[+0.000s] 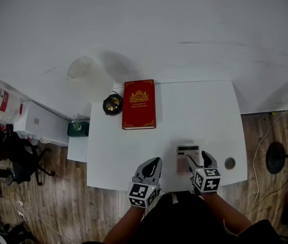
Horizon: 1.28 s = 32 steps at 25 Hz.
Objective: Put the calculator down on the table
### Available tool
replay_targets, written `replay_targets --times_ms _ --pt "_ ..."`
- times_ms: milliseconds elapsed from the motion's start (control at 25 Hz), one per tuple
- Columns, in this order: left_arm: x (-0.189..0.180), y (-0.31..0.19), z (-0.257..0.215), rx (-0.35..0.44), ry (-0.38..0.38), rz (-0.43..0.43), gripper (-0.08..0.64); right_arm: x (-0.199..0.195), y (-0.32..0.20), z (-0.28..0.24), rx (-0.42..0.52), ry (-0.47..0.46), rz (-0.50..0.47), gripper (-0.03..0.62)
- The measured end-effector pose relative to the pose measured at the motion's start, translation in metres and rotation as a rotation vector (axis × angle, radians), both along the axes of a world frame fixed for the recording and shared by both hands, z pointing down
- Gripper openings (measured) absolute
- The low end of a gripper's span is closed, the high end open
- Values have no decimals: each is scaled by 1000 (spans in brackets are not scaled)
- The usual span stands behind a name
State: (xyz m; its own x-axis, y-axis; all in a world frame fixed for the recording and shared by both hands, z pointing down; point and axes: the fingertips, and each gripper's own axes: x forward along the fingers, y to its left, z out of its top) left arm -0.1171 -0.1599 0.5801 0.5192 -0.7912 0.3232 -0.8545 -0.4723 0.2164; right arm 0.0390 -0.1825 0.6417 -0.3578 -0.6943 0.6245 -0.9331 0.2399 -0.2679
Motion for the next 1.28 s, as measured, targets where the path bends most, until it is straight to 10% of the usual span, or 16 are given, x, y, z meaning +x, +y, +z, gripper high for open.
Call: replay_targets --times_ms 1280 --pt "-1 -29 -76 127 -25 -18 23 -9 -32 -153 460 103 -110 113"
